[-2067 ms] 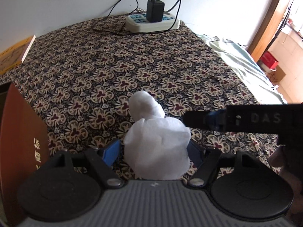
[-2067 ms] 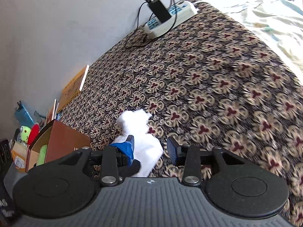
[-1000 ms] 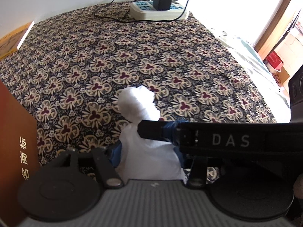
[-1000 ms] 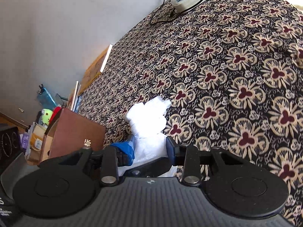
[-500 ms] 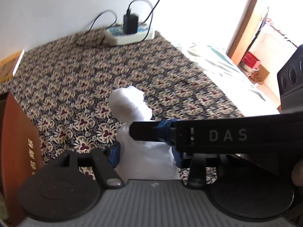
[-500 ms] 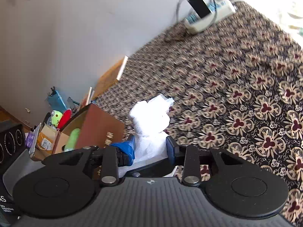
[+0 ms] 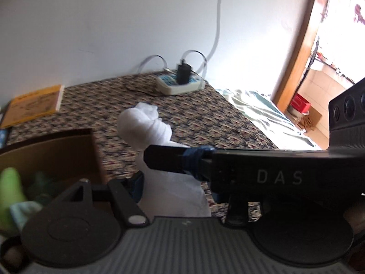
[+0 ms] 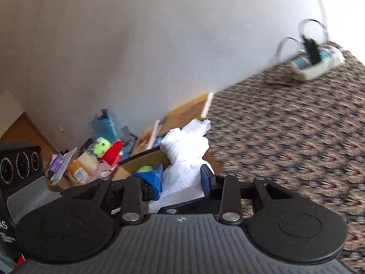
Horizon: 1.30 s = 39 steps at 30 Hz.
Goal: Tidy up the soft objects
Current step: 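Carry the white plastic bag into the cardboard box and open the left gripper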
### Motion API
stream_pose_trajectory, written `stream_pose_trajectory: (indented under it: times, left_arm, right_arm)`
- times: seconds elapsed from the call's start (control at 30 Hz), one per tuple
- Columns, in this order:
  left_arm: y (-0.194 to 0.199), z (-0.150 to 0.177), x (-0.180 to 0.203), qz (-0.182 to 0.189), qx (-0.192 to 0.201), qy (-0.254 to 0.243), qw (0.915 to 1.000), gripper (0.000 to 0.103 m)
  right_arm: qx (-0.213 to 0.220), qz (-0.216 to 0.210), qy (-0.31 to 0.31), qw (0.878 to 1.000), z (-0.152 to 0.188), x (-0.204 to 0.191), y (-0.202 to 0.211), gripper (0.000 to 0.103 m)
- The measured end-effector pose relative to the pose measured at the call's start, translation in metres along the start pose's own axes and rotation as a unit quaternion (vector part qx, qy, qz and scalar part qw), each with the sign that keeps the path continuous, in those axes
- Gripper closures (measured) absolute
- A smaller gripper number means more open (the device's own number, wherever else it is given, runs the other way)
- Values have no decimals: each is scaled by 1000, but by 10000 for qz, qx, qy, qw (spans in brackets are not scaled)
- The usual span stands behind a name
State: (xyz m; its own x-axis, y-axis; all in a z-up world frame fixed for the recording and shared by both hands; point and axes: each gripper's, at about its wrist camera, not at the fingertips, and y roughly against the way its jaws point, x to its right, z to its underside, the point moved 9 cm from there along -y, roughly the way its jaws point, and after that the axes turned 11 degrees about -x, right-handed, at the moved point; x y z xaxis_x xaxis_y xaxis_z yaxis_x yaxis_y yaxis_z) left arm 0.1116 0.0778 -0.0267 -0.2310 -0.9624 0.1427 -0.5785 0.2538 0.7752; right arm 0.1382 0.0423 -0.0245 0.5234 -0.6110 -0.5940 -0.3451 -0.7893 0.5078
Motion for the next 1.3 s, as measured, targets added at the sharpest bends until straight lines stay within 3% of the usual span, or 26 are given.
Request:
stream_pose_trajectory:
  times: [0.23, 0.53, 0.87, 1.3]
  left_arm:
    - [30, 12, -64, -233, 97, 213, 9995, 55]
    - [13, 29, -124, -210, -279, 397, 9986, 52]
    - [-23, 37, -152, -155, -727, 493, 9960, 48]
    - [-37, 45, -170, -460, -943, 571, 9928, 41]
  right_arm:
    - [-61, -138, 346, 9993, -1, -48, -49, 84]
    - [-130, 129, 146, 9997, 8, -59, -95, 84]
    - [-24, 907, -77, 9958, 14, -41, -113, 83]
    - [-98, 1204, -277, 9923, 21, -39, -110, 84]
